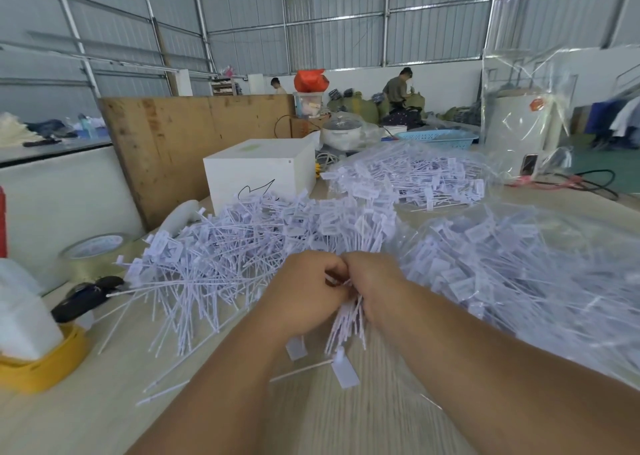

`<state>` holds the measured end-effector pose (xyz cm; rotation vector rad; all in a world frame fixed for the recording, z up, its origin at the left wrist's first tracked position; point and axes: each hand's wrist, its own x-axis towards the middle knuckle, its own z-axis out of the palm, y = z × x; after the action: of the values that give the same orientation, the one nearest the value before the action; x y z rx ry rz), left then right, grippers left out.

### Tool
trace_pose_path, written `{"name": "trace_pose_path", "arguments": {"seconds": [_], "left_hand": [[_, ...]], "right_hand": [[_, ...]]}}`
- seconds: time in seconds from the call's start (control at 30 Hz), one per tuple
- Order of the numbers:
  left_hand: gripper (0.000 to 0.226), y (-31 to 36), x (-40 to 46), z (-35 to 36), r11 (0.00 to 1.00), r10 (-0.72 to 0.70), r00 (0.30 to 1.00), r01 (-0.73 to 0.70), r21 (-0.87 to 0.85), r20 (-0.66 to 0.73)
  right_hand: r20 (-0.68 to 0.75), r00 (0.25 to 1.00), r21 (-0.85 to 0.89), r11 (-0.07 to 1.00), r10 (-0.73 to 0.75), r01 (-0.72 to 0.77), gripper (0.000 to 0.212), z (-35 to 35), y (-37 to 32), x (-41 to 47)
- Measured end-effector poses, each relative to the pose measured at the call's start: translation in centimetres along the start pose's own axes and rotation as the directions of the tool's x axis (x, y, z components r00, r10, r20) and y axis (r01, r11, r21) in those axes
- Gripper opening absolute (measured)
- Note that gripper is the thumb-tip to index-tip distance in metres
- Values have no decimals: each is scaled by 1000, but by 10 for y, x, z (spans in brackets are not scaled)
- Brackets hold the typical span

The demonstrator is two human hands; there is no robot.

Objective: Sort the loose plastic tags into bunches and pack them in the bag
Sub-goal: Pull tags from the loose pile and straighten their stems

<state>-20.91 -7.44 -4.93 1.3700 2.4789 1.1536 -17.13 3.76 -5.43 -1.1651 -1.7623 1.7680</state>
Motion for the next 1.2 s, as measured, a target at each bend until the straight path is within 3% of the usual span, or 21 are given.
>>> {"name": "trace_pose_path", "arguments": {"seconds": [0.13,0.23,0.3,0.5,0.7,0.83,0.97,1.07,1.13,1.2], "left_hand": [[20,1,-1,-8,972,-90,993,72,-222,-72],[24,-2,2,-8,943,-187,953,107,-315,-237],[24,-7,4,-7,959,-197,937,123,-255,-289],[14,-18,6,-4,962,-251,942,217,-165,-224],[21,-12,4,-6,982,-167,943,185,37,-288],[17,-3,3,-1,975,-131,959,171,143,-253],[15,2,1,11,850,-149,979,197,489,-136],[15,13,0,15,781,-126,972,221,584,-199],[26,20,0,17,845,-42,956,190,499,-292],[38,37,1,19,972,-38,955,104,212,-295]], "right_hand": [[-26,993,-33,993,-116,115,3,-3,-8,-12],[-27,981,-37,981,-191,190,11,-7,-15,-22],[-20,973,-26,973,-228,227,12,-12,-19,-30],[-38,960,27,961,-276,277,23,-38,-21,-46],[-19,941,171,926,-338,336,22,-75,-12,-66],[-28,907,252,875,-420,413,27,-100,-9,-78],[-40,873,211,850,-486,483,26,-122,-6,-90],[-53,861,201,839,-506,505,22,-138,-4,-98],[-64,857,219,831,-511,512,20,-149,-3,-101],[-66,848,212,823,-525,526,19,-157,-1,-101]]}}
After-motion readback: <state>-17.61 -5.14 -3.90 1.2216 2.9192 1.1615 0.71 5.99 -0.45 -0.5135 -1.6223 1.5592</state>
